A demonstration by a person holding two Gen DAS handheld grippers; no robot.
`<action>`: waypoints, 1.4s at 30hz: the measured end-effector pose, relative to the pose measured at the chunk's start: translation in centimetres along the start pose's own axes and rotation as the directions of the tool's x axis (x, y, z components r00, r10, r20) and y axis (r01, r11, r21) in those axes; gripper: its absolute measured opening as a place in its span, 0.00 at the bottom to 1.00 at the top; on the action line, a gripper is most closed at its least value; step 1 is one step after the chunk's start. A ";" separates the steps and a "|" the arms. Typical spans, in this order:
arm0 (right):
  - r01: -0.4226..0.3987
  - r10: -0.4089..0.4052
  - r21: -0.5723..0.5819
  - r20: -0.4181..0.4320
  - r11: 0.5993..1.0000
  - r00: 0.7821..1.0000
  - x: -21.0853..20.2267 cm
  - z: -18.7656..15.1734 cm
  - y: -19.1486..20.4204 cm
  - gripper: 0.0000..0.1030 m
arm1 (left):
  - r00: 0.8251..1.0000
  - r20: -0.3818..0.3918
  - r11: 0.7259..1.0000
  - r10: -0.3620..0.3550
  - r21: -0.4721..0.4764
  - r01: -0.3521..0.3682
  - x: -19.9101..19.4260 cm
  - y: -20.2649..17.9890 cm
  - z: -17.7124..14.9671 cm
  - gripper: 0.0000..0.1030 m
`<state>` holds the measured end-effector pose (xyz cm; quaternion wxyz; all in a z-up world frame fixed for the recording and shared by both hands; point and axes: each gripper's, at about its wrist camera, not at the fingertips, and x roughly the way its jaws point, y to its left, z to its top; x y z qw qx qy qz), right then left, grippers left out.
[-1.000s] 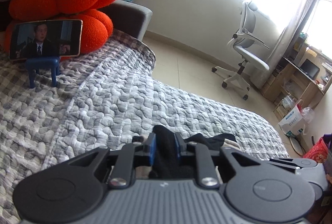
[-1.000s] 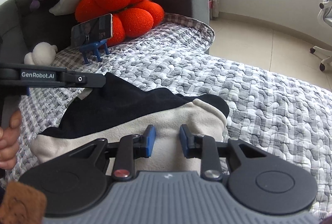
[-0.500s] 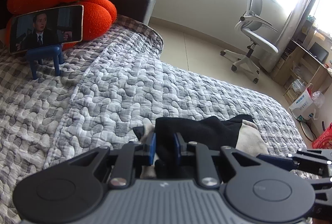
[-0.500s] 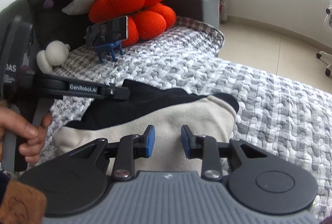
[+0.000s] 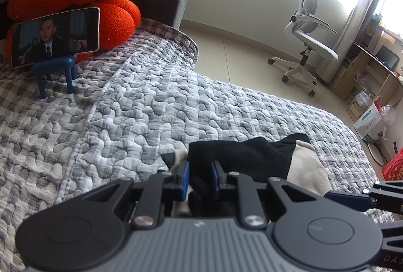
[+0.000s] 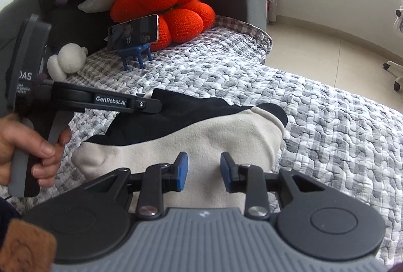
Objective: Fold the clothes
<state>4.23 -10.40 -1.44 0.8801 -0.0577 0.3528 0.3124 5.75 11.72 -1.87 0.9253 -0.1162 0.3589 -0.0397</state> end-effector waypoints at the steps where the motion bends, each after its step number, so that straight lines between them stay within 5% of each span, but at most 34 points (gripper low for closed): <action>1: -0.001 0.001 -0.010 0.001 1.000 1.000 -0.1 -0.1 0.2 0.32 | 1.000 0.000 1.000 0.000 0.000 0.000 0.0 0.0 0.0 0.19; 24: -0.008 0.005 -0.020 -0.114 1.000 0.993 -0.1 -1.8 1.0 0.32 | 1.000 0.001 1.000 0.002 0.008 -0.002 -0.2 0.0 -0.3 0.19; 31: -0.026 0.028 0.027 -0.071 0.999 0.997 -2.2 -1.3 -0.1 0.32 | 1.000 -0.002 1.000 0.001 0.009 -0.001 -0.3 0.0 -0.3 0.19; 42: -0.026 0.028 0.018 -0.119 0.999 0.992 -1.9 -2.0 -0.3 0.32 | 1.000 0.000 1.000 0.003 0.018 -0.003 -0.3 0.0 -0.3 0.19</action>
